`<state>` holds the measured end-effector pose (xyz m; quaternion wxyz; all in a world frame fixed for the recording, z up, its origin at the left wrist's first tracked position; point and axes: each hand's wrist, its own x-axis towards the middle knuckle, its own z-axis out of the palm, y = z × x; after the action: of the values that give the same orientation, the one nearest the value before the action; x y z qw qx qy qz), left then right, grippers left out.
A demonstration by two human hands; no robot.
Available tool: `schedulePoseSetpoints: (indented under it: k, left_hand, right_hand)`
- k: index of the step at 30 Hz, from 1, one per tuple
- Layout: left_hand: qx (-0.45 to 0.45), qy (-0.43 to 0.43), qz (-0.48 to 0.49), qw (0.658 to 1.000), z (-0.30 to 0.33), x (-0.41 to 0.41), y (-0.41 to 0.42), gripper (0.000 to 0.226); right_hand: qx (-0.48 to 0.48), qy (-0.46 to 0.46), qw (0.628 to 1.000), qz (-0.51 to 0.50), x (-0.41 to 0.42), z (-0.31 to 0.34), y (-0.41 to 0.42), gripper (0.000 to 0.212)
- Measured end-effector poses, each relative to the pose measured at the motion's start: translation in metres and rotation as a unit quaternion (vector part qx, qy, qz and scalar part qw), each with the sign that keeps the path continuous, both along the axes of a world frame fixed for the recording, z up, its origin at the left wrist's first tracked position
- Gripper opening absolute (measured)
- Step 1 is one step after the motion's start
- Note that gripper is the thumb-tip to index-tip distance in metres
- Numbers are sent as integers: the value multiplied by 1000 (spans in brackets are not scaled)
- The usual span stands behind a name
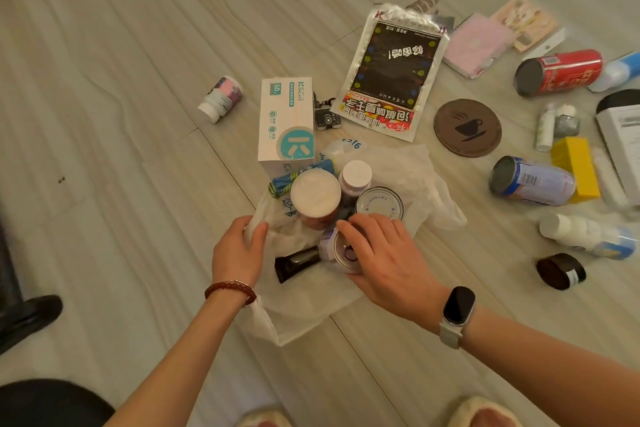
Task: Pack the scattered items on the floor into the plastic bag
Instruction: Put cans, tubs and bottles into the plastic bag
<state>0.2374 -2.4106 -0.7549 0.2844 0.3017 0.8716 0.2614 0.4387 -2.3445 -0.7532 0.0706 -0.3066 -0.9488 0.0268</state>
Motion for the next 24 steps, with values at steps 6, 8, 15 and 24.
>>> schedulePoseSetpoints:
  k: [6, 8, 15, 24]
  left_hand:
    - [99, 44, 30, 994, 7, -3, 2, 20]
    - [106, 59, 34, 992, 10, -7, 1, 20]
    - [47, 75, 3, 996, 8, -12, -5, 26]
    - [72, 103, -43, 991, 35, -26, 57, 48]
  right_hand:
    - [23, -32, 999, -18, -7, 2, -3, 70]
    - [33, -21, 999, 9, -5, 5, -1, 70]
    - [31, -91, 995, 41, -1, 1, 12, 74]
    - [-94, 105, 984, -108, 26, 31, 65, 46]
